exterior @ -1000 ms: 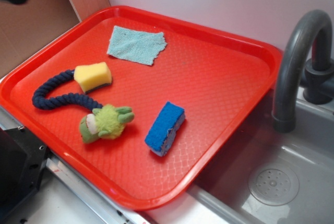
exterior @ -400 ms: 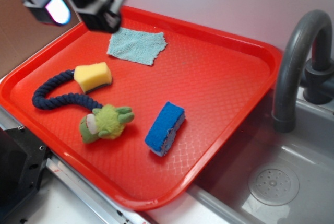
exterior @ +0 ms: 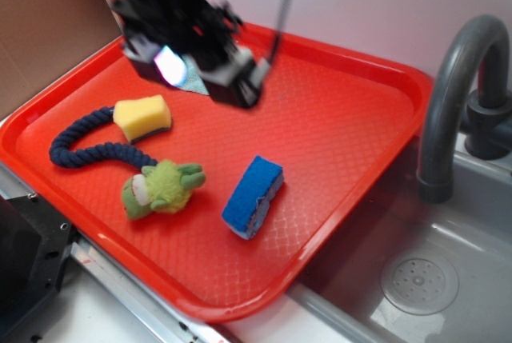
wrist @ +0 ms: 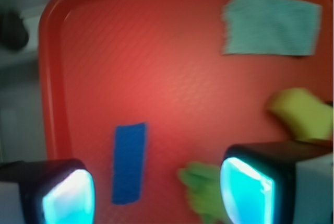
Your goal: Grab the blue sponge.
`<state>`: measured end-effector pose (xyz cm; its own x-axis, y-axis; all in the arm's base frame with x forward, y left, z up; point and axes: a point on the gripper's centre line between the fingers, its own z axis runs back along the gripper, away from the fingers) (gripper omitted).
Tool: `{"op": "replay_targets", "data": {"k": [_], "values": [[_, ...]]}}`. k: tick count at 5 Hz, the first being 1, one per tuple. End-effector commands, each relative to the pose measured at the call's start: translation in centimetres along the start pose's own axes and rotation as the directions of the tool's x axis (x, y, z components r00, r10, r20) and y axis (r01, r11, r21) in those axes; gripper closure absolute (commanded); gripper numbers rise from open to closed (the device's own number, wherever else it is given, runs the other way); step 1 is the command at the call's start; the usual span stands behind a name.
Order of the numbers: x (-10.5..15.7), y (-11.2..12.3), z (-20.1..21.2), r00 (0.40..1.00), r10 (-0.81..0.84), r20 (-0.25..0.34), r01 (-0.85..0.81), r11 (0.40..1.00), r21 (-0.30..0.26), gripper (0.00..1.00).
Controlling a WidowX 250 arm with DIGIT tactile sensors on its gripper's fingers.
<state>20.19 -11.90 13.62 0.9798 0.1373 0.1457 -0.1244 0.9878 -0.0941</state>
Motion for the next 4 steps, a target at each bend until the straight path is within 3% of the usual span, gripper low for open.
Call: {"op": "replay_targets", "data": {"k": [1, 4], "values": [[0.0, -3.0, -3.2, 0.997, -0.082, -0.011, 0.083, 0.996, 0.032, 0.0], [-0.7, -3.2, -8.1, 0.991, -0.1, -0.093, 0.106, 0.992, 0.063, 0.0]]}}
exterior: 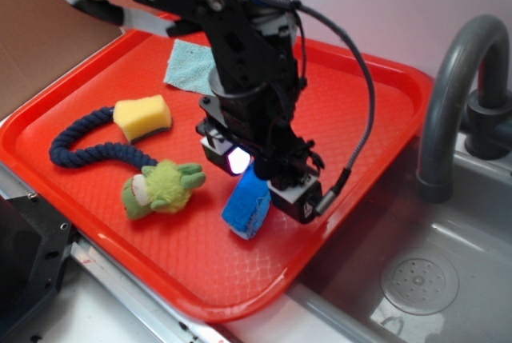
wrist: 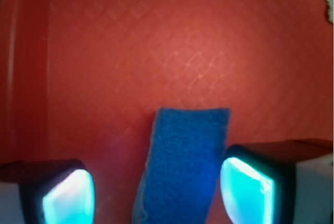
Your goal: Grab the blue sponge.
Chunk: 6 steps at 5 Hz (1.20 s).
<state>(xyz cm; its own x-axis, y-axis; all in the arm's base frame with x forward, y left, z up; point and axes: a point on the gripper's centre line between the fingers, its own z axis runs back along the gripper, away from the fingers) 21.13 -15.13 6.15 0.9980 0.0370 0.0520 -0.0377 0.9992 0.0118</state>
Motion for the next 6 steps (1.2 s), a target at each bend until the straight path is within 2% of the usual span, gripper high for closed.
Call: {"op": "replay_targets", "data": {"k": [1, 2, 3, 4, 5, 6], "values": [[-0.1, -0.6, -1.2, 1.0, -0.01, -0.009, 0.01, 0.999, -0.034, 0.0], [-0.1, -0.8, -2.0, 1.0, -0.017, -0.02, 0.016, 0.999, -0.033, 0.0], [-0.2, -0.8, -2.3, 1.0, -0.02, -0.02, 0.019, 0.999, -0.026, 1.0], [-0.4, -0.9, -2.4, 0.999, -0.022, -0.025, 0.021, 0.999, -0.032, 1.0], [0.2, 0.5, -0.3, 1.0, 0.007, -0.001, -0.007, 0.999, -0.04, 1.0], [1.2, 4.6, 4.5, 0.995, 0.1, 0.022, -0.098, 0.992, -0.074, 1.0]]}}
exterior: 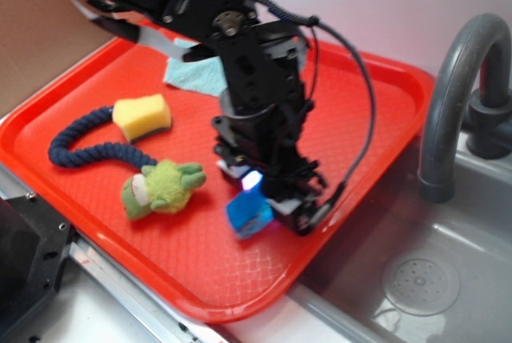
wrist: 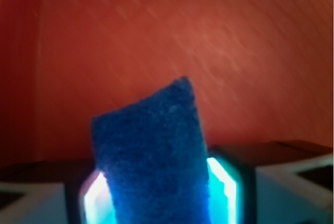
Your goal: Grab the blue sponge.
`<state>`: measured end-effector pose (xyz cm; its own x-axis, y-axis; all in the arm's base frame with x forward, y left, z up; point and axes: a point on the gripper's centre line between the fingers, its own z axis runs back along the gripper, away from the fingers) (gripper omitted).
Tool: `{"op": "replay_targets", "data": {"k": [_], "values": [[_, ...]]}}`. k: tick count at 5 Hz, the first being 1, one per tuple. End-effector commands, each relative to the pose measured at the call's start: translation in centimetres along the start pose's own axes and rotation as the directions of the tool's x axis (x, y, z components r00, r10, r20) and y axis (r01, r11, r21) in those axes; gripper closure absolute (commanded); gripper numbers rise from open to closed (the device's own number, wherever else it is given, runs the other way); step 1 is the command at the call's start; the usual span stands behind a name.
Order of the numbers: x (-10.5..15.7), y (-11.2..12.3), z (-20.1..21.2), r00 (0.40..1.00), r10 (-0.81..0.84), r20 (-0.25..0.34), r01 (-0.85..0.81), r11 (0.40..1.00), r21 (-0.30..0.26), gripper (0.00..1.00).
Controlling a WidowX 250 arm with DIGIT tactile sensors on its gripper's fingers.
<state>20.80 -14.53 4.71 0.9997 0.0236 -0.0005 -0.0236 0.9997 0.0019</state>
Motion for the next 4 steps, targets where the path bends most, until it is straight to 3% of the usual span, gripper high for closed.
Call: {"op": "replay_targets", "data": {"k": [1, 2, 3, 4], "values": [[1.3, 8.9, 10.8, 0.975, 0.201, 0.094, -0.187, 0.972, -0.141, 1.0], [1.0, 13.0, 15.2, 0.948, 0.297, 0.114, -0.277, 0.947, -0.164, 1.0], [0.7, 15.5, 16.8, 0.924, 0.355, 0.14, -0.325, 0.924, -0.201, 1.0], [1.6, 15.2, 16.4, 0.946, 0.289, 0.144, -0.259, 0.946, -0.197, 1.0]]}}
